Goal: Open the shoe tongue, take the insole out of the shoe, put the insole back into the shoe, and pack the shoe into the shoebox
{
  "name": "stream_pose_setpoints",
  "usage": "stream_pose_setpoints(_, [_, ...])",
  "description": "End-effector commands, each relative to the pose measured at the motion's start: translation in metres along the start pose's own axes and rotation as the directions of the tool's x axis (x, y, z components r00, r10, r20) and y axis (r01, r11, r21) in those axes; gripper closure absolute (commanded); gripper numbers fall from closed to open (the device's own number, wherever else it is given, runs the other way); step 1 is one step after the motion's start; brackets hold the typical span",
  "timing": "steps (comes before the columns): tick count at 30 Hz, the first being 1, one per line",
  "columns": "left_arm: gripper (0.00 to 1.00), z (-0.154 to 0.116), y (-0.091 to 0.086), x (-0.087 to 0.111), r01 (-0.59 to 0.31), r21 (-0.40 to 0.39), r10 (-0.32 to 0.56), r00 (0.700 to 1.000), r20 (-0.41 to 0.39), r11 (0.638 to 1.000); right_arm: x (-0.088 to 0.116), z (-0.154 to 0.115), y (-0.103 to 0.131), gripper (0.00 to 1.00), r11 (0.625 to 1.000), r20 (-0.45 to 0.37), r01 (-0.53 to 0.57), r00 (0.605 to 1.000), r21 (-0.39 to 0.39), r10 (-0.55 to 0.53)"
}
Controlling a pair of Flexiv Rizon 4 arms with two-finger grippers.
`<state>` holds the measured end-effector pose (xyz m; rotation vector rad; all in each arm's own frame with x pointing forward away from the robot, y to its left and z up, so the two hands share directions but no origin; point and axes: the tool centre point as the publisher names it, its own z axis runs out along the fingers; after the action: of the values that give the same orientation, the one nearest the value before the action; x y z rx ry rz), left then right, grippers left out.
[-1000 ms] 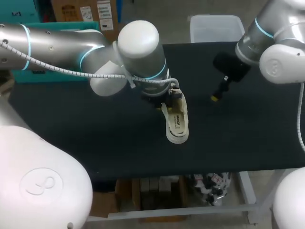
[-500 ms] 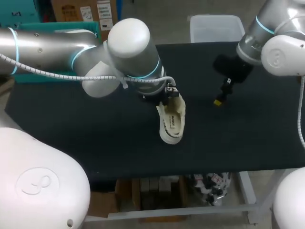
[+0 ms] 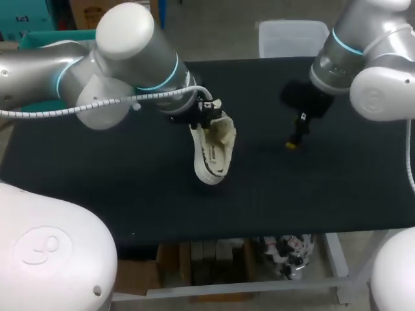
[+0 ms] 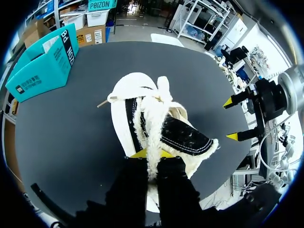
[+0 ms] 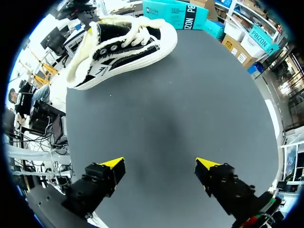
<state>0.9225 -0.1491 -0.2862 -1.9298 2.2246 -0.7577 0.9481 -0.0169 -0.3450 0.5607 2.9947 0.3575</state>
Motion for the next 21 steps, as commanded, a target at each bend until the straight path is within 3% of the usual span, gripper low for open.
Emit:
stream_pose_setpoints(1, [1.00,-0.027,-0.002,-0.003,-0.023,0.008,0.023,0.999,-0.032,1.000,0.011,-0.002,0.006,0.00,1.000,0.047,0.005,0.999,0.016,-0.006])
stream_pose_setpoints(8, [1.00,-0.061,-0.022,-0.008,-0.210,0.004,0.209,0.972,-0.111,0.978,0.018,-0.005,0.012,0.00,1.000,0.039,0.010,0.999,0.027,-0.011])
stream_pose_setpoints(14, [1.00,-0.099,-0.039,-0.029,-0.434,0.024,0.432,0.887,-0.164,0.901,0.018,-0.005,0.012,0.00,1.000,0.039,0.010,0.999,0.027,-0.011])
stream_pose_setpoints(21, [1.00,-0.131,-0.068,-0.054,-0.590,0.014,0.584,0.797,-0.155,0.808,0.018,-0.005,0.012,0.00,1.000,0.039,0.010,0.999,0.027,-0.011])
